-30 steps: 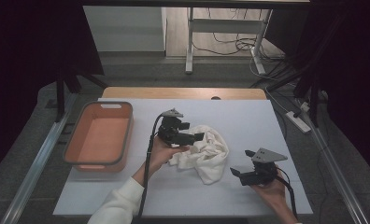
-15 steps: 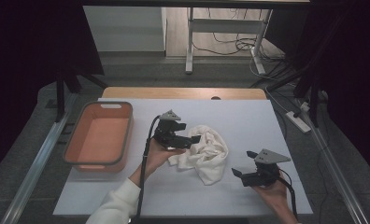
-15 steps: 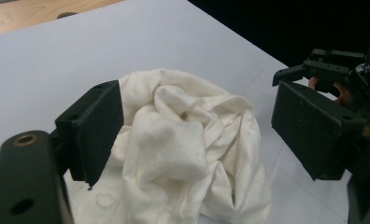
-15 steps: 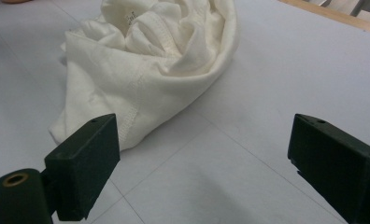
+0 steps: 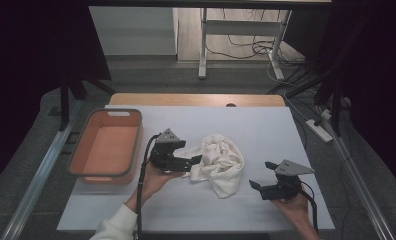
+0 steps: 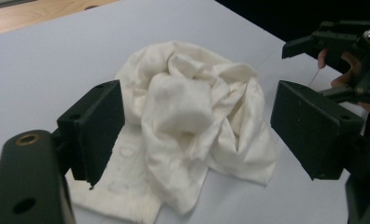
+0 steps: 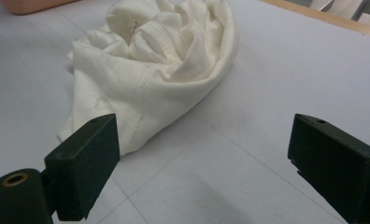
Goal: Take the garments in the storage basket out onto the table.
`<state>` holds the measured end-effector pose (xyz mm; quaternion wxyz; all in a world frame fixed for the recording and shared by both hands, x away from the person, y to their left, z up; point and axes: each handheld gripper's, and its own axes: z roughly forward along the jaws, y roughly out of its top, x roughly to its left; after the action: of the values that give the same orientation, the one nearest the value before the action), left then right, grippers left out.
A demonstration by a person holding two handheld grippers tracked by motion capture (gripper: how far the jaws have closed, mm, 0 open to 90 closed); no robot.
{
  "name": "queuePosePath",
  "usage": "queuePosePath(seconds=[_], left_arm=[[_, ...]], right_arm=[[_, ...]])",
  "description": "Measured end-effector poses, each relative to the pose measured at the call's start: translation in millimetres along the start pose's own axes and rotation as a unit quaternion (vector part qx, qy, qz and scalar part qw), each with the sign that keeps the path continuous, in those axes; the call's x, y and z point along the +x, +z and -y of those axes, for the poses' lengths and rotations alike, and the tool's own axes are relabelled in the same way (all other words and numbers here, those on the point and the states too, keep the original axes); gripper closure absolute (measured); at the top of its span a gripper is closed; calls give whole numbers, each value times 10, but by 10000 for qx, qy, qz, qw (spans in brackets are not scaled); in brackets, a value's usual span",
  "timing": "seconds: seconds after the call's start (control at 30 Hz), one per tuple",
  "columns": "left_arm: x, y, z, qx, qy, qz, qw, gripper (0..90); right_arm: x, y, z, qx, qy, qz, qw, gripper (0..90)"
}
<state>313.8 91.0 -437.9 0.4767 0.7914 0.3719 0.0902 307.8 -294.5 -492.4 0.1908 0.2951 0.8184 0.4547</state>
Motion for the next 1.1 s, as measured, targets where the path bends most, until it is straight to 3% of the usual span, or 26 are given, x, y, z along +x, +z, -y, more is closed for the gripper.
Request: queuePosePath(seconds=[0.23, 0.37, 0.47, 0.77, 0.93, 1.03, 1.1], left_arm=[[-95, -232, 268, 96, 18, -326, 9994, 182], [-115, -341, 341, 41, -62, -359, 9993, 182], [-134, -414, 398, 53, 2, -467, 9989, 182], [-17, -426, 459, 107, -42, -549, 9984, 183], [68, -463, 512, 65, -238, -464, 9986, 183], [88, -464, 505, -142, -538, -258, 9981, 189], [88, -471, 506, -125, -495, -218, 9985, 186]], right_arm=[[12, -11, 5, -24, 9, -75, 10000, 94], [18, -22, 0, -31, 44, -67, 10000, 94], [29, -51, -5, -54, 41, -30, 10000, 94], [18, -35, -16, -29, 69, -74, 9999, 94], [8, -40, -31, -57, 91, -63, 9999, 94], [23, -96, -44, 9, -21, 53, 10000, 94], [16, -117, -41, 3, 17, 75, 10000, 94]])
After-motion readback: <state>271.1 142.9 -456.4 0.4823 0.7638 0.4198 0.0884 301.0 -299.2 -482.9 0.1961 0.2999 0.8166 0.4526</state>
